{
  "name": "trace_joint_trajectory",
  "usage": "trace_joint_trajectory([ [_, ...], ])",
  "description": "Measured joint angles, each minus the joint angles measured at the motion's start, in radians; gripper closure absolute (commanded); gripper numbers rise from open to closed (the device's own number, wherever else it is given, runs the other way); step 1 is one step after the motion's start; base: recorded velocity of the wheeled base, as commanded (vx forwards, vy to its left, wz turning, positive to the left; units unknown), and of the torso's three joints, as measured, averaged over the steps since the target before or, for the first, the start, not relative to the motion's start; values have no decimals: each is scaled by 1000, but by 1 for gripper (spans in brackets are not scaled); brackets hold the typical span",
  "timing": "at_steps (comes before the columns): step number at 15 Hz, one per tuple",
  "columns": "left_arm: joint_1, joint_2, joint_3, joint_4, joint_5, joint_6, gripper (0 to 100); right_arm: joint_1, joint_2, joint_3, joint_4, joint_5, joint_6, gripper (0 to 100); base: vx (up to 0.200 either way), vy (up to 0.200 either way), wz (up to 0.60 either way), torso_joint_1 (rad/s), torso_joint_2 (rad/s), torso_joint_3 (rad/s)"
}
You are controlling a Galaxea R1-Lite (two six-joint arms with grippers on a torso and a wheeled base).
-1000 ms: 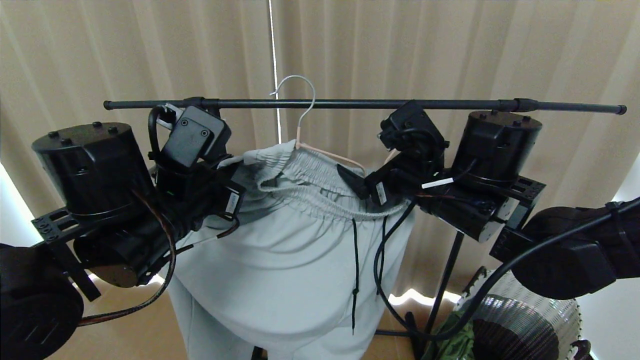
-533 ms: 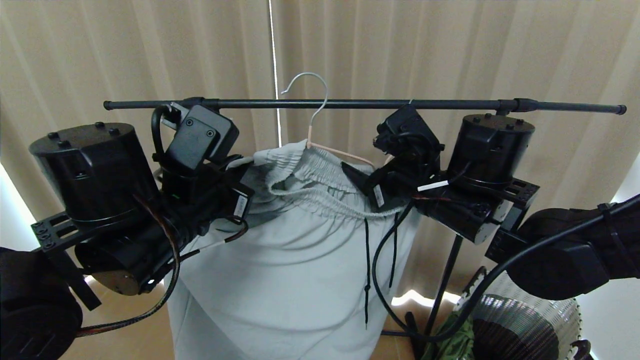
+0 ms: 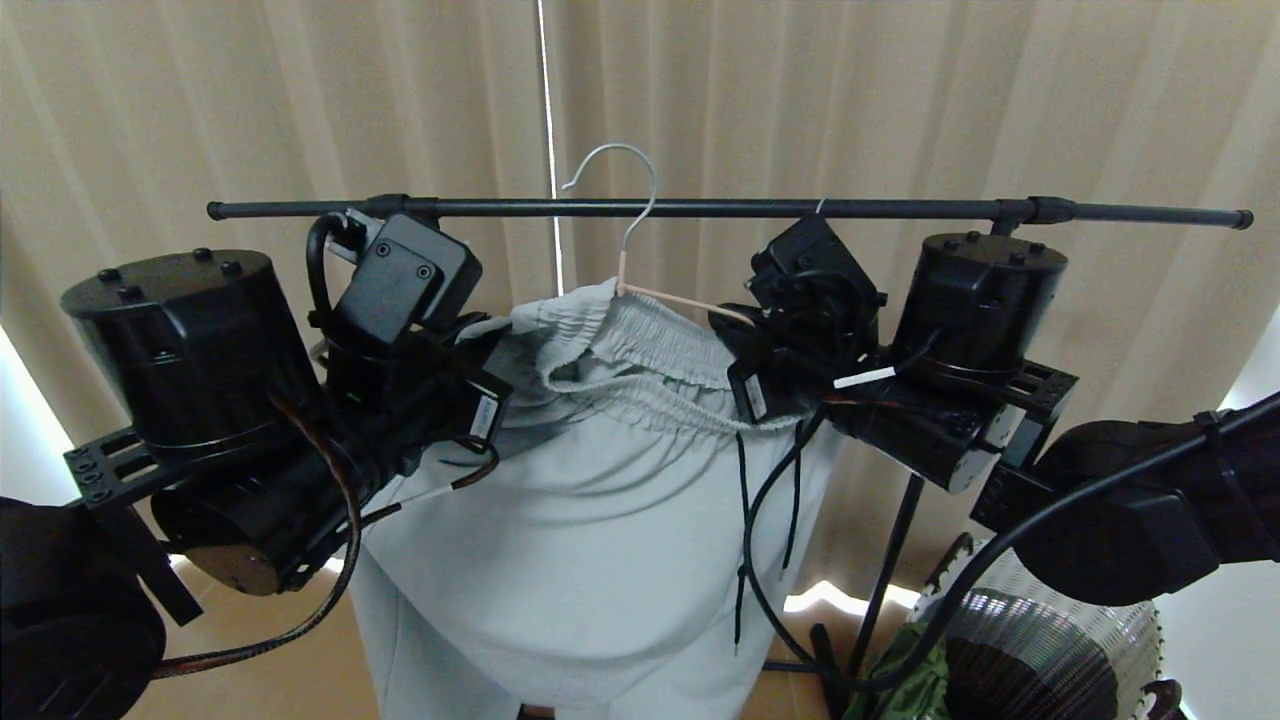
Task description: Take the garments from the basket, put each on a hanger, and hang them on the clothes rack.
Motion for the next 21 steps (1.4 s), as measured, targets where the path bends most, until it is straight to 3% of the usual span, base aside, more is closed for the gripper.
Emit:
trace_joint_trajectory([
  [3,-1,-1,16,-1,-9,0,100,0,-2,31,-61,0,-1,100,0,0,0,0,0,0],
  [4,-1,-1,17,0,-9,0,0,0,-4,37,-60,0,-1,100,0,0,0,0,0,0],
  [11,-39,-41,41,5,-51,-3,0,-1,-92,85,11,-8,-3,100,0,0,0,0,0,0],
  [15,-43,-114,130,10,-129,-3,0,-64,-187,195,19,-9,-3,100,0,0,0,0,0,0],
  [18,-38,-157,207,10,-136,-13,0,-113,-253,273,19,-9,-5,100,0,0,0,0,0,0],
  [21,-35,-175,297,7,-137,-58,0,-135,-296,284,16,-9,-4,100,0,0,0,0,0,0],
])
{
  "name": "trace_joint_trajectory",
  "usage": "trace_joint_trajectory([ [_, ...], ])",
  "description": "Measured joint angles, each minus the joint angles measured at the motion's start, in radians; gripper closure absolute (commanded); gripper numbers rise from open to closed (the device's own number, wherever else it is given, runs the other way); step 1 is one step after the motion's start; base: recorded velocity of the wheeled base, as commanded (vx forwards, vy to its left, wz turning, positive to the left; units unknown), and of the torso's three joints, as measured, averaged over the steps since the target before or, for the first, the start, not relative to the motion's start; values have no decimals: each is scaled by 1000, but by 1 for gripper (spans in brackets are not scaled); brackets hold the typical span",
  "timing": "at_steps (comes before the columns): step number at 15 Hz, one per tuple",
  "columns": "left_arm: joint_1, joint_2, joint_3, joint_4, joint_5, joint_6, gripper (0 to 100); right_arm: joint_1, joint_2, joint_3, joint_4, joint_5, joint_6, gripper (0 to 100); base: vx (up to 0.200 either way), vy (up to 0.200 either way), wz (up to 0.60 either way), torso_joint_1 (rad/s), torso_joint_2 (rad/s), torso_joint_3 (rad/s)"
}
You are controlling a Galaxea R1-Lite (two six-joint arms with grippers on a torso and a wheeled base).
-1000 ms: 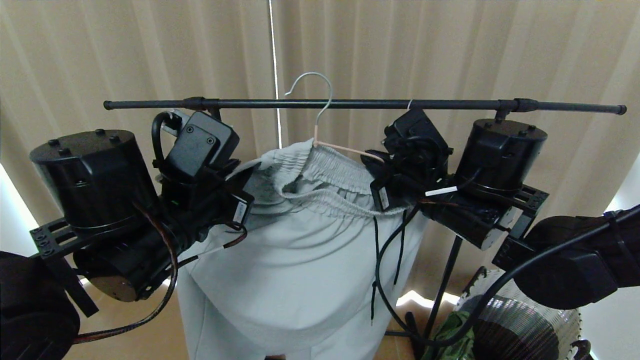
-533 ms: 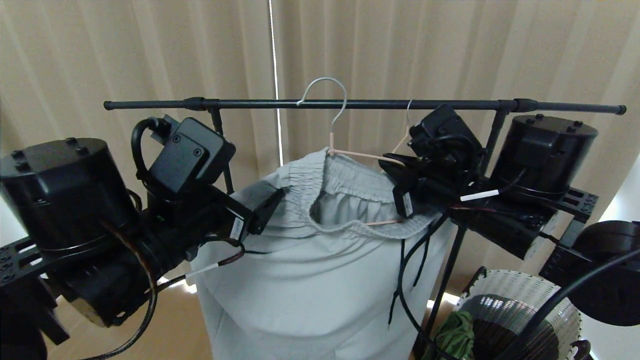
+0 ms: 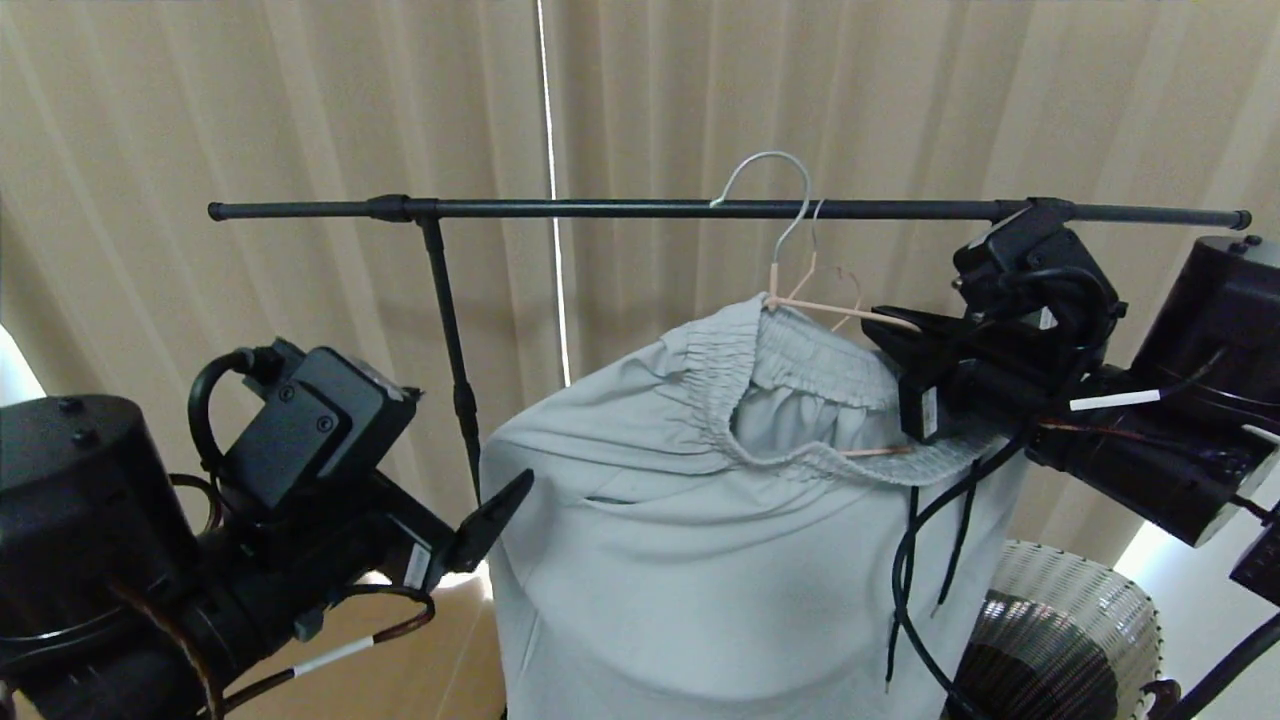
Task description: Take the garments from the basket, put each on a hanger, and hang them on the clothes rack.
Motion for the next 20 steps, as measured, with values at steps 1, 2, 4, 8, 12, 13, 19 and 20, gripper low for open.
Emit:
trace_joint_trajectory([
  [1,2,1,33,-1,1,-21,0,-3,-7,-3,-1,1,0,100,0,0,0,0,0,0],
  [2,7,6,62,-4,1,-28,0,-5,-15,-3,-3,2,1,100,0,0,0,0,0,0],
  [4,22,21,99,-13,2,-32,0,-6,-32,1,-8,9,2,100,0,0,0,0,0,0],
  [8,26,56,119,-88,2,-52,0,-5,-59,-4,-3,13,3,100,0,0,0,0,0,0],
  [12,23,66,164,-98,-59,-54,0,-3,-56,-17,-6,13,4,100,0,0,0,0,0,0],
  [13,23,66,172,-103,-78,-56,0,-1,-56,-18,-6,13,5,100,0,0,0,0,0,0],
  [19,27,167,140,-238,-77,-148,0,23,-60,-16,-7,10,5,100,0,0,0,0,0,0],
  [20,27,188,152,-277,-77,-148,0,23,-61,-15,-7,9,5,100,0,0,0,0,0,0],
])
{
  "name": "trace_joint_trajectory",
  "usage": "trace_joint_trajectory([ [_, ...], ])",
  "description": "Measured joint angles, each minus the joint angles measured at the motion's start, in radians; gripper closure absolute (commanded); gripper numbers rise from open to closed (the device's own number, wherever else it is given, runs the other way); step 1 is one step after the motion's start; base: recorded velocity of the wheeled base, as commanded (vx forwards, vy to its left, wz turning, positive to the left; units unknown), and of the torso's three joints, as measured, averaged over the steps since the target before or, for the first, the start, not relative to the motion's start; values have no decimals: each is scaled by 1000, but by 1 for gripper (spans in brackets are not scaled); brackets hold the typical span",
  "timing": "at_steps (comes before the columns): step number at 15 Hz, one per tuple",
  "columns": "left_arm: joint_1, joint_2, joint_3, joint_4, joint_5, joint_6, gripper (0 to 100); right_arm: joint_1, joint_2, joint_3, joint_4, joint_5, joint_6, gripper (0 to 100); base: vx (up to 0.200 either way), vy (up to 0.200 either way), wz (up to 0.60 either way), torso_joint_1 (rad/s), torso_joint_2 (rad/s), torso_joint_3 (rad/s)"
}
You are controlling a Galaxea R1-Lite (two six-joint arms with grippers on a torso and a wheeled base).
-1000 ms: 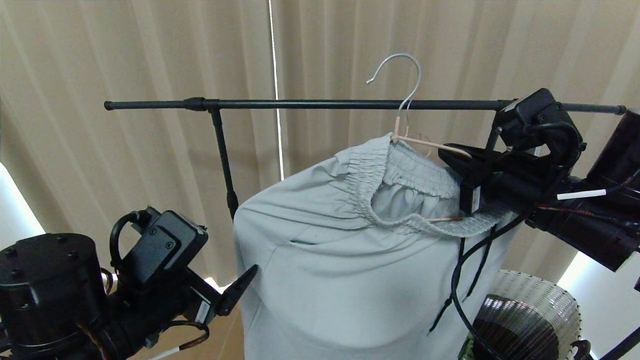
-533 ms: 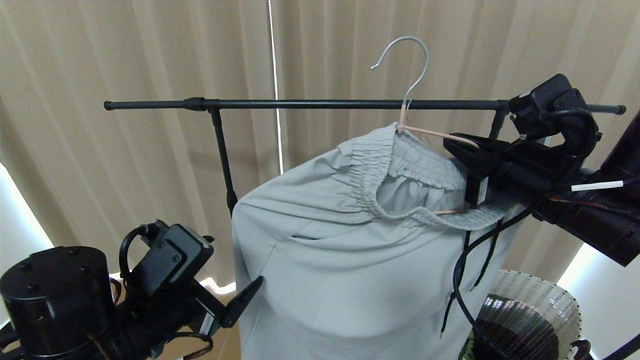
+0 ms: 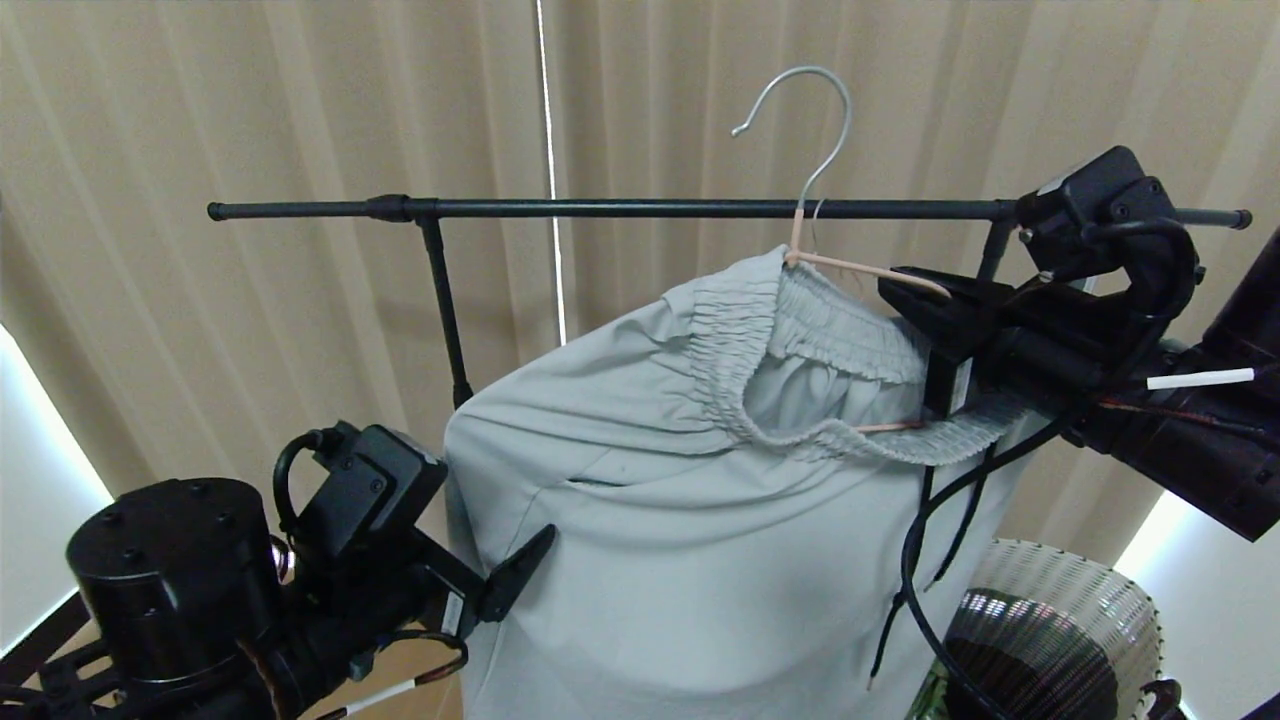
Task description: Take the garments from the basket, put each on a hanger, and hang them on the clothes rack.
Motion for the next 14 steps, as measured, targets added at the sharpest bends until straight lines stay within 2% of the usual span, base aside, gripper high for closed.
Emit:
trace_joint_trajectory([
  [1,0,16,10,-21,0,1,100,0,-1,0,0,-1,0,100,0,0,0,0,0,0],
  [8,48,51,56,-99,7,20,100,-33,3,1,4,-6,0,100,0,0,0,0,0,0],
  [10,85,48,79,-146,6,40,100,-79,3,6,7,-7,-1,100,0,0,0,0,0,0],
  [14,195,36,81,-175,1,39,100,-159,-1,20,10,-6,-6,100,0,0,0,0,0,0],
])
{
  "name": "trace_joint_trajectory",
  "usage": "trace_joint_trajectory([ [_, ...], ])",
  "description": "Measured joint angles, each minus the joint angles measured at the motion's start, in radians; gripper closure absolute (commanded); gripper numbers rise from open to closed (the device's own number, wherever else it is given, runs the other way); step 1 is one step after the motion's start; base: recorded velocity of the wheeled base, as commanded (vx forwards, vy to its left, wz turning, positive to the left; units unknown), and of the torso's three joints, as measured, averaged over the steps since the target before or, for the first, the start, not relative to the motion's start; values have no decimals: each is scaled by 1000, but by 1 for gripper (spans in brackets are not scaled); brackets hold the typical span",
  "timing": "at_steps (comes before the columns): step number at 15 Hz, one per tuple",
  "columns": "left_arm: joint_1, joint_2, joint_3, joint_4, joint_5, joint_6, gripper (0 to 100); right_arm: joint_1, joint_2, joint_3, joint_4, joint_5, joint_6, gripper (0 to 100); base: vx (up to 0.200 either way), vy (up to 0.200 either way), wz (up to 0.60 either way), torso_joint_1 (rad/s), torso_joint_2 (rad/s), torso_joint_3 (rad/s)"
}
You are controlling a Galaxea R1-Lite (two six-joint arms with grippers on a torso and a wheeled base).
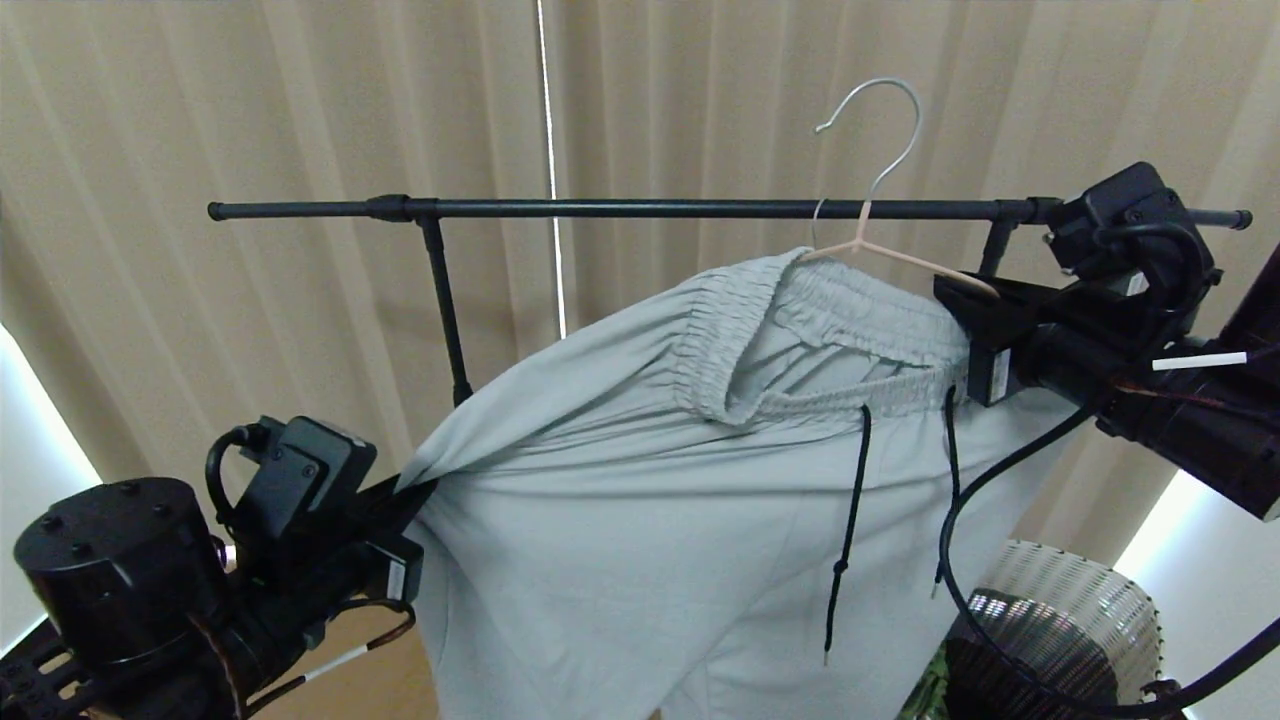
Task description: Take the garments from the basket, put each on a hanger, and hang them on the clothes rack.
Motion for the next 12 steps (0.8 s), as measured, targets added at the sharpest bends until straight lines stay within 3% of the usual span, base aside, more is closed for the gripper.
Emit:
trace_joint_trajectory([
  [5,84,-3,-53,-1,0,1,100,-42,-3,7,-1,3,-26,100,0,0,0,0,0,0],
  [10,8,-1,-71,0,2,1,100,34,-1,-9,31,-1,-27,100,0,0,0,0,0,0],
  [11,-7,0,-71,1,1,1,0,49,-1,-14,36,-2,-27,100,0,0,0,0,0,0],
  [12,-15,0,-71,0,1,1,0,55,-2,-17,36,-2,-27,100,0,0,0,0,0,0],
])
